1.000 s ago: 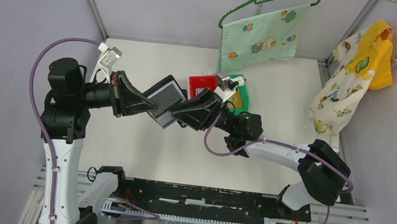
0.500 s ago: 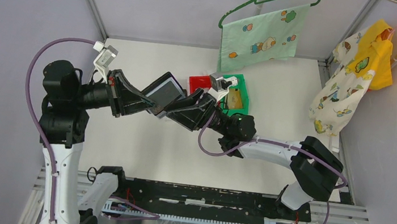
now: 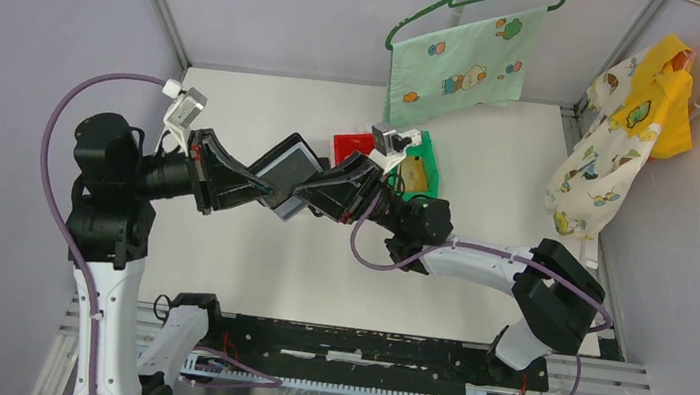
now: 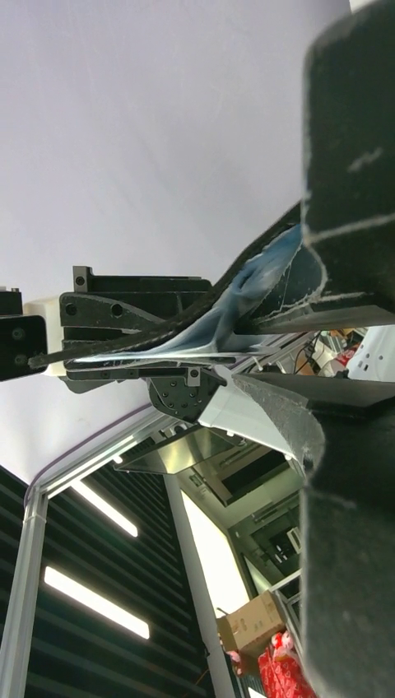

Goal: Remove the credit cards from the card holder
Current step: Remove the credit card from the card holder.

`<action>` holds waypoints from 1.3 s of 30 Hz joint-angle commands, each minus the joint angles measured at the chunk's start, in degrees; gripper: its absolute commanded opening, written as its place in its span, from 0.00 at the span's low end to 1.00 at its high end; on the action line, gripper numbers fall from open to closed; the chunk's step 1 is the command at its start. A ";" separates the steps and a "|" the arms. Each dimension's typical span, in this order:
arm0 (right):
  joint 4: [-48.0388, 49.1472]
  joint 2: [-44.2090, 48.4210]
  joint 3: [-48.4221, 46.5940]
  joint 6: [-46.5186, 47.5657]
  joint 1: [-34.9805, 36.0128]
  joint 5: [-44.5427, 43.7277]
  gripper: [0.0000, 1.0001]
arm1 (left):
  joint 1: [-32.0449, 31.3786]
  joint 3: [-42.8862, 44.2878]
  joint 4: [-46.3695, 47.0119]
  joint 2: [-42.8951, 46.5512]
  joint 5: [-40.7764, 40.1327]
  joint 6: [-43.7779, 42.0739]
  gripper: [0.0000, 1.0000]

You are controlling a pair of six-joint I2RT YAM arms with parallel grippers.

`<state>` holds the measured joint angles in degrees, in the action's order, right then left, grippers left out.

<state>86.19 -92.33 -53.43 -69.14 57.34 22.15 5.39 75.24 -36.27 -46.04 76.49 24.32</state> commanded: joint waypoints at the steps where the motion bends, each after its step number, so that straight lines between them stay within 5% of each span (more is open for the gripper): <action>1: 2.40 0.44 -3.39 -1.05 -0.68 -1.08 0.25 | -0.20 0.59 -6.01 0.44 1.53 -6.58 0.02; 7: 2.97 -0.38 -3.70 -1.78 -0.56 -0.55 0.05 | -0.16 1.21 -12.28 -0.56 0.23 -13.11 0.05; 10: 3.19 -0.53 -2.86 -1.94 -0.26 -0.58 0.00 | -0.12 1.82 -12.42 -1.29 0.90 -12.67 0.15; 13: 3.28 -0.74 -2.04 -1.80 -0.04 -1.13 0.00 | -0.11 2.83 -12.46 -1.97 1.71 -11.86 0.38; 16: 3.15 -1.10 -2.07 -1.75 0.21 -1.66 0.00 | -0.11 2.71 -11.75 -1.96 1.91 -10.43 0.44; 32: 1.08 -1.33 -0.16 0.96 1.09 -2.76 0.00 | -0.10 -1.62 9.12 -0.10 -0.46 11.93 0.21; 39: 0.83 -0.92 0.79 1.55 1.07 -3.00 0.00 | -0.13 -1.41 11.18 -0.17 -2.31 14.41 0.27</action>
<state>86.28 -93.82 -53.10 -68.64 58.13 19.09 5.39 73.10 -31.48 -46.63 74.39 32.93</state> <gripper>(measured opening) 0.009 0.237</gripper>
